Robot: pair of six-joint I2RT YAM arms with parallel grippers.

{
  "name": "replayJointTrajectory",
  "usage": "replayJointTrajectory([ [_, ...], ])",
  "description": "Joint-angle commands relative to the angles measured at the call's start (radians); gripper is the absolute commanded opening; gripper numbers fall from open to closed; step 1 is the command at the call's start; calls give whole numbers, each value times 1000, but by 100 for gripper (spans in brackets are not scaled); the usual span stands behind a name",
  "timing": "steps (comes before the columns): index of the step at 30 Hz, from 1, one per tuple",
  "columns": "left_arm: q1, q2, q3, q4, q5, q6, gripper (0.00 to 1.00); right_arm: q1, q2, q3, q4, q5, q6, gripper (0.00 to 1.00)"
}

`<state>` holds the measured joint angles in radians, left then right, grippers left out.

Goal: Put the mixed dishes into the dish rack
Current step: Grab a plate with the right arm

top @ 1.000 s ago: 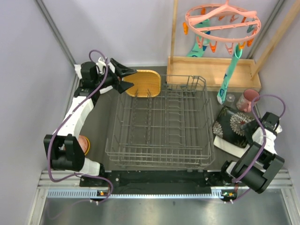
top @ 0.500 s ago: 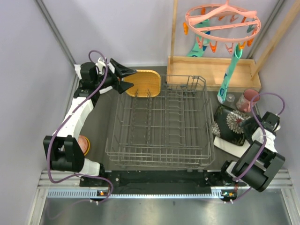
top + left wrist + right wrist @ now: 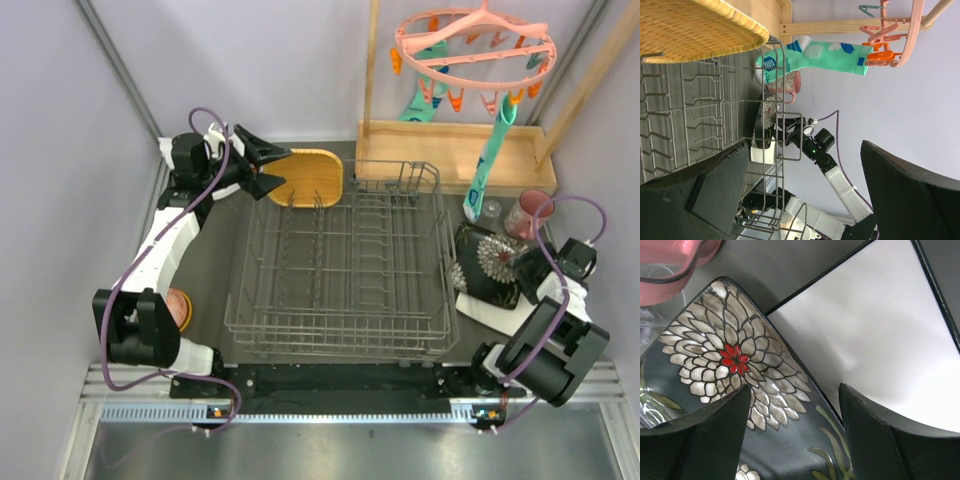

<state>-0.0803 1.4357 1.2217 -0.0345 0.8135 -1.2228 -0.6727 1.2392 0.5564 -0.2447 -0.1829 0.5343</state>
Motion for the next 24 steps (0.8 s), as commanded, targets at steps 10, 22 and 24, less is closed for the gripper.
replayJointTrajectory([
  [10, -6, -23, 1, 70, 0, -11, 97, -5, 49, -64, -25, -93, -2, 71],
  [22, -7, -18, -1, 73, -1, -15, 97, -7, -7, -78, -4, -147, 1, 70],
  [24, -7, -20, -4, 73, 0, -14, 97, -5, -15, -79, 2, -165, 1, 70],
])
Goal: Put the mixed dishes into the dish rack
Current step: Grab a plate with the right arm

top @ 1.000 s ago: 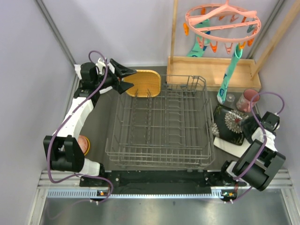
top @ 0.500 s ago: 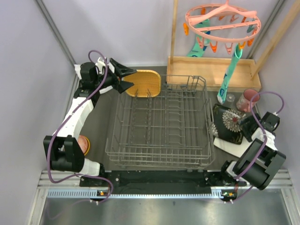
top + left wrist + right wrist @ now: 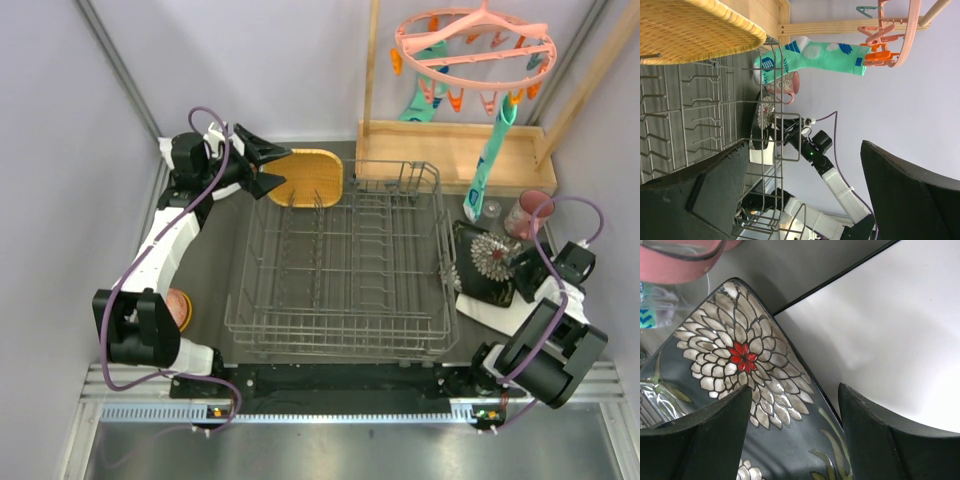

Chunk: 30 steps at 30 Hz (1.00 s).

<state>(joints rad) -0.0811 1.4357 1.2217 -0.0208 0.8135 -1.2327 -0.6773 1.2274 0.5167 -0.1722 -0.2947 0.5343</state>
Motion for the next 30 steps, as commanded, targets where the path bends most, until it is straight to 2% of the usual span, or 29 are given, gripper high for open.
replayJointTrajectory([
  [1, -6, -18, -4, 59, 1, -5, 97, -1, -8, -43, -69, -58, 6, 70],
  [23, -6, -26, -14, 62, 0, -7, 97, -1, -123, -81, 20, -202, 30, 70],
  [30, -6, -21, -16, 71, -2, -10, 97, -2, -187, -110, 10, -202, 44, 70],
])
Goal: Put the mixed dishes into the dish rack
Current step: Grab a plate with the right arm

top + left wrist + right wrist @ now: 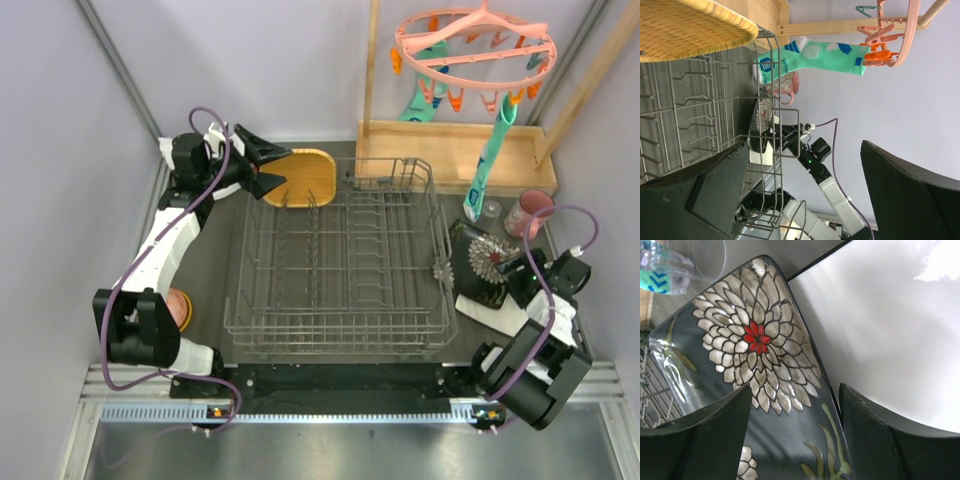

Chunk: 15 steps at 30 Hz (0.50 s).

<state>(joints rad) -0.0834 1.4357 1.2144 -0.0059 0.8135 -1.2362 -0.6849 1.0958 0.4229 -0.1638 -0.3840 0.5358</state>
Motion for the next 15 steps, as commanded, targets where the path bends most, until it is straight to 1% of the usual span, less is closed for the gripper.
replayJointTrajectory([
  [1, -4, -21, -9, 58, -2, -8, 97, 5, -62, -18, 3, -115, 43, 70],
  [15, -4, -21, -6, 55, 0, -6, 97, 5, -135, -12, -17, -113, 56, 70],
])
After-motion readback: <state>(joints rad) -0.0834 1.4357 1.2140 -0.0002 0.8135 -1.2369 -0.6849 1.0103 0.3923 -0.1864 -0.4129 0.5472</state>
